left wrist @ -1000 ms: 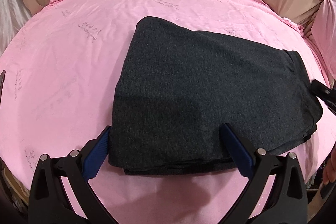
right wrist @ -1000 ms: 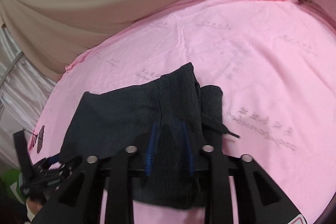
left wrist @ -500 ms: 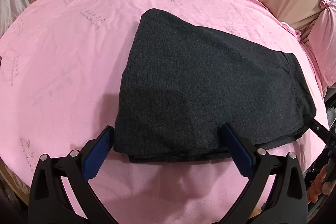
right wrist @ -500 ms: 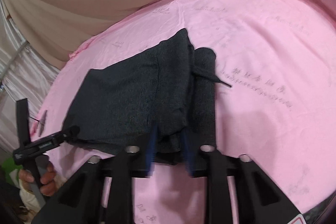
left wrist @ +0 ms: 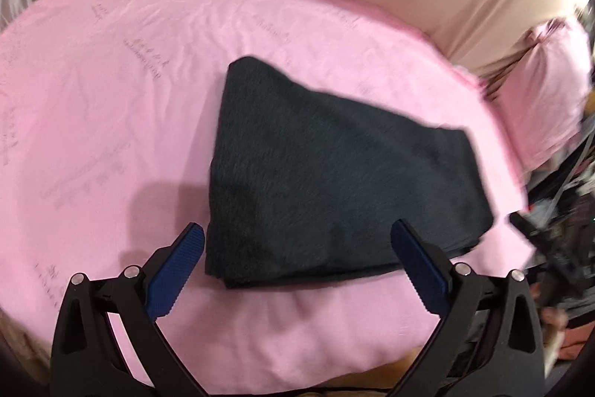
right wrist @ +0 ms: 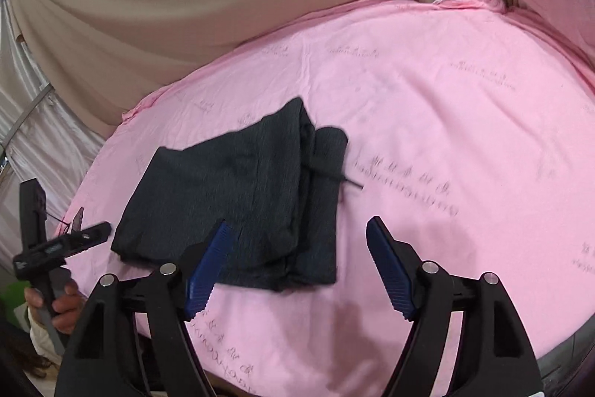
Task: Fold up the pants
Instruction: 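Grasp the bundle with both grippers and lift it off the sheet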
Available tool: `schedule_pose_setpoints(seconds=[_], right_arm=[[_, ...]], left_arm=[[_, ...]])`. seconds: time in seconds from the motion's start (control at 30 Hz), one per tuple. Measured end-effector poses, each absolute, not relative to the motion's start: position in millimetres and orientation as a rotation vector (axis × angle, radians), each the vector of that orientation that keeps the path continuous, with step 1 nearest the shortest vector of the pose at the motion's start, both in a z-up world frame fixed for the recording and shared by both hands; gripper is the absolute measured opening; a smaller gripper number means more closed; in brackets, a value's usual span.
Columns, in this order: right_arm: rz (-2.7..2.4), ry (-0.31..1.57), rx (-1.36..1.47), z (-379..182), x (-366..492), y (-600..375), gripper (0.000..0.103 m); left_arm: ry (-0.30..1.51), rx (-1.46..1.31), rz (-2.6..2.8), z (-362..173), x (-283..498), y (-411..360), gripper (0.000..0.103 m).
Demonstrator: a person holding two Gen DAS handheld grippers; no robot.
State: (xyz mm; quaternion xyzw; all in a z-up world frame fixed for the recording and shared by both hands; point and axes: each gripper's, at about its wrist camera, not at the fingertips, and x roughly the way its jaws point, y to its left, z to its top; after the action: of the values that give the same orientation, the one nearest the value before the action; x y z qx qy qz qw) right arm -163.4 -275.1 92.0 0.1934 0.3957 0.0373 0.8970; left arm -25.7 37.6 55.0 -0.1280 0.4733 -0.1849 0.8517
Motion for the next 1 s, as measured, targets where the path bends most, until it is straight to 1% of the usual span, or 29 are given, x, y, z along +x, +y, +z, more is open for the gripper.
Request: schedule_pose_setpoints(seconds=[0.1, 0.2, 0.27, 0.4, 0.6, 0.77, 0.8, 0.83, 0.87, 0.9, 0.93, 0.97, 1.0], right_arm=[[0.137, 0.892, 0.463, 76.6, -141.7, -280.7, 0.077], [0.156, 0.975, 0.512, 57.4, -124.4, -289.3, 0.077], [0.21, 1.015, 0.574, 44.4, -117.3, -296.3, 0.077], [0.352, 1.036, 0.675, 28.8, -101.6, -297.2, 0.078], [0.42, 1.035, 0.666, 29.2, -75.9, -289.8, 0.078], [0.433, 1.016, 0.672, 24.7, -64.1, -281.0, 0.077], [0.419, 1.009, 0.665, 23.6, -62.7, -275.9, 0.074], [0.394, 1.008, 0.654, 24.2, -65.0, -276.7, 0.069], [0.354, 1.016, 0.637, 24.7, -65.7, -274.1, 0.041], [0.339, 1.015, 0.646, 27.6, -69.2, -273.7, 0.033], [0.33, 0.995, 0.651, 36.1, -74.3, -271.6, 0.031], [0.329, 0.976, 0.638, 45.3, -78.9, -269.5, 0.029], [0.343, 0.948, 0.636, 57.2, -86.4, -266.1, 0.028]], left_arm=[[1.055, -0.366, -0.408, 40.3, -0.1, 57.6, 0.098], [1.17, -0.456, -0.412, 6.3, 27.6, 74.9, 0.098], [1.152, -0.446, -0.464, 10.2, 29.5, 76.7, 0.098], [1.194, -0.441, -0.59, 6.3, 37.0, 60.4, 0.098], [1.177, -0.381, -0.698, 6.5, 58.1, 26.9, 0.098], [1.148, -0.388, -0.719, 3.1, 67.3, 16.5, 0.098], [1.142, -0.376, -0.7, 4.4, 66.5, 14.0, 0.094], [1.137, -0.352, -0.668, 5.5, 64.2, 12.0, 0.088], [1.134, -0.302, -0.614, 7.7, 61.7, 10.5, 0.063], [1.14, -0.239, -0.532, 9.8, 59.3, 11.7, 0.032], [1.147, -0.229, -0.502, 13.2, 57.3, 14.2, 0.026], [1.153, -0.255, -0.499, 17.8, 55.1, 18.3, 0.014], [1.153, -0.282, -0.503, 24.2, 51.8, 23.4, 0.011]])
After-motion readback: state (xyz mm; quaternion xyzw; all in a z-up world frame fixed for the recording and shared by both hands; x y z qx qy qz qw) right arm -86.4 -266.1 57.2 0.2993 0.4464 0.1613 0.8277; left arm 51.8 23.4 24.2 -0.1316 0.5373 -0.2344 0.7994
